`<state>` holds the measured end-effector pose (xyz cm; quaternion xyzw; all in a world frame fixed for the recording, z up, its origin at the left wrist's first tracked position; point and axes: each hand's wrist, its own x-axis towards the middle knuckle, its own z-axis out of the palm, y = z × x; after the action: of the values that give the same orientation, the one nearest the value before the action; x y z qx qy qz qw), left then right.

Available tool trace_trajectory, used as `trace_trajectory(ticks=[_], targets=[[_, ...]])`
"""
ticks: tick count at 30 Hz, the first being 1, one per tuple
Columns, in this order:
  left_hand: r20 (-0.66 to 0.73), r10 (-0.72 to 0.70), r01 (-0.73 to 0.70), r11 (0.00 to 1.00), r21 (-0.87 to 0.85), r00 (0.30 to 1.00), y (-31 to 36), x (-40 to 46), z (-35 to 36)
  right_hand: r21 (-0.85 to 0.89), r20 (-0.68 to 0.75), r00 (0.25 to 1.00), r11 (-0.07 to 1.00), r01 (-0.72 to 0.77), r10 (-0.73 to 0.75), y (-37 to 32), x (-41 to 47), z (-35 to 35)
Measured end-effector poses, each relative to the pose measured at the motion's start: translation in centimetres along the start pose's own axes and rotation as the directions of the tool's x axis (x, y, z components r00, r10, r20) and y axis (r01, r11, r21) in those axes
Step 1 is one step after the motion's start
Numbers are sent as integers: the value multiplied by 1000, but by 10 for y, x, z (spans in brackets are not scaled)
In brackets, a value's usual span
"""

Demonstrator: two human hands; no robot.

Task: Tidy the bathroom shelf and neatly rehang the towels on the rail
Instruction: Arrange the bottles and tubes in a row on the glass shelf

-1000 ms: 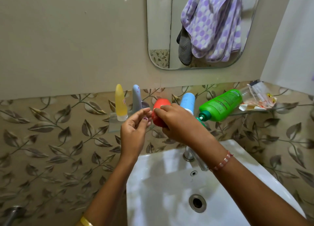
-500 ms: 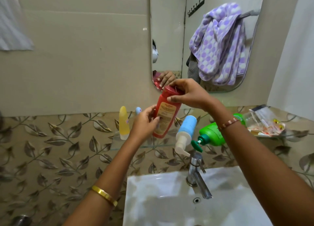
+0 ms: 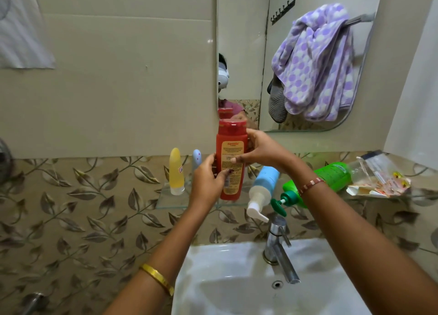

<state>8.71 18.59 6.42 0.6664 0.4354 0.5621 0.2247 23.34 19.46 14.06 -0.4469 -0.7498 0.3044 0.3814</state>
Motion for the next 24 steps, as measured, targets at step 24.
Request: trace_trajectory(ticks=[24], targets=[[-119, 16, -30, 993, -114, 993, 9, -19, -7, -85, -169, 986, 996, -22, 7, 10, 8, 19]])
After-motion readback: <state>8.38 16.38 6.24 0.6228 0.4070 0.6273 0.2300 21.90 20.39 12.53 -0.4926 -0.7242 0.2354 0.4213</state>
